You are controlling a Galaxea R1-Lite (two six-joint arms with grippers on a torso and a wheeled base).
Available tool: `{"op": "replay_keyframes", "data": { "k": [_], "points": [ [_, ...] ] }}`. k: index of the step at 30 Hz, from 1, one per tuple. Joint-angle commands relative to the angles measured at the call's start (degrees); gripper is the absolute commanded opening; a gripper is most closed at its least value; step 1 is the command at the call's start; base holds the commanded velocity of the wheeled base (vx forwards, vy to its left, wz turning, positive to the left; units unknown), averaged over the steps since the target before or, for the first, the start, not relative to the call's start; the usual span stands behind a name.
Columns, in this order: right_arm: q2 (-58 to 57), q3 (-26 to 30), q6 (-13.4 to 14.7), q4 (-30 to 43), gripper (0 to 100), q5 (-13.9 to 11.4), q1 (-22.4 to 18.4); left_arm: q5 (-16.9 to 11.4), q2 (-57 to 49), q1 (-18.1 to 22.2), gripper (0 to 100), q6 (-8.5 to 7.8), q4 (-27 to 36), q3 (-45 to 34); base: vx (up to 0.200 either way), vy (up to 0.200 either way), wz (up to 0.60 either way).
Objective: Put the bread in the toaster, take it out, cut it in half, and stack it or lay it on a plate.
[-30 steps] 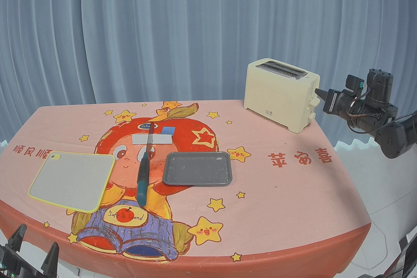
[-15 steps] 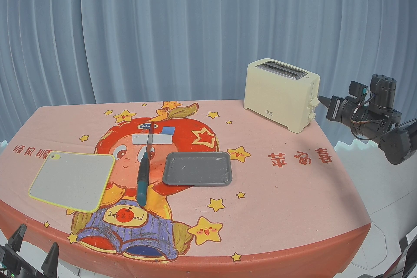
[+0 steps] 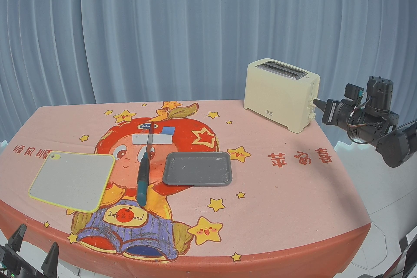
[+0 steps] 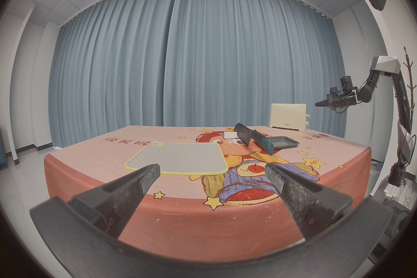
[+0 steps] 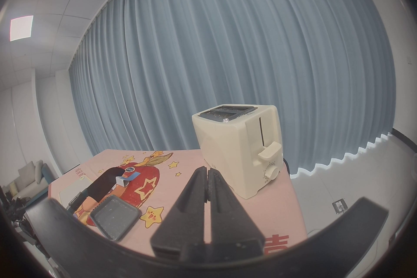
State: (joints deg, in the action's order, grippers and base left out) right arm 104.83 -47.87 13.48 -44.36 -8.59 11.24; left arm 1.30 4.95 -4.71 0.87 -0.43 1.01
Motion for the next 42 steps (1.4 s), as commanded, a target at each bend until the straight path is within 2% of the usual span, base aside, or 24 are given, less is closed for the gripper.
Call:
{"op": "replay_keyframes", "data": {
  "k": [1,5,7,10,13,17,21,27,35,42],
  "points": [
    [-0.4,1.0,0.2,0.0,0,0.0,-0.1,0.0,0.1,0.0,100,0.01,0.0,-1.0,0.0,0.0,0.0],
    [-5.3,6.2,0.4,-0.1,0,-0.1,-0.2,0.0,0.1,0.0,100,0.01,0.0,-1.0,0.0,0.0,0.0],
    [-6.9,6.8,0.5,0.2,0,-0.2,-0.3,0.0,0.1,0.0,100,0.01,0.0,-1.0,0.0,0.0,0.0],
    [-10.6,9.6,2.6,-0.6,0,-0.2,-0.5,0.0,0.1,0.0,100,0.01,0.0,-1.0,0.0,0.0,0.0],
    [-10.6,9.9,4.1,-0.7,0,-0.1,0.2,0.0,0.1,0.0,100,0.01,0.0,-1.0,0.0,0.0,0.0],
    [-10.4,10.2,3.9,-0.9,0,0.1,2.2,0.0,0.1,0.0,100,0.01,0.0,-1.0,0.0,0.0,0.0],
    [-11.3,10.1,4.4,-0.9,0,1.3,2.1,0.0,0.1,0.0,100,0.01,0.0,-1.0,0.0,0.0,0.0],
    [-12.5,10.9,4.4,-0.8,0,1.2,2.1,0.0,0.1,0.0,100,0.01,0.0,-1.0,0.0,0.0,0.0],
    [-15.6,11.0,2.4,-0.7,0,2.0,2.6,0.0,0.1,0.0,100,0.01,0.0,-1.0,0.0,0.0,0.0],
    [-17.2,11.0,2.6,0.0,0,2.1,3.5,0.0,0.1,0.0,100,0.01,0.0,-1.0,0.0,0.0,0.0]
  ]
}}
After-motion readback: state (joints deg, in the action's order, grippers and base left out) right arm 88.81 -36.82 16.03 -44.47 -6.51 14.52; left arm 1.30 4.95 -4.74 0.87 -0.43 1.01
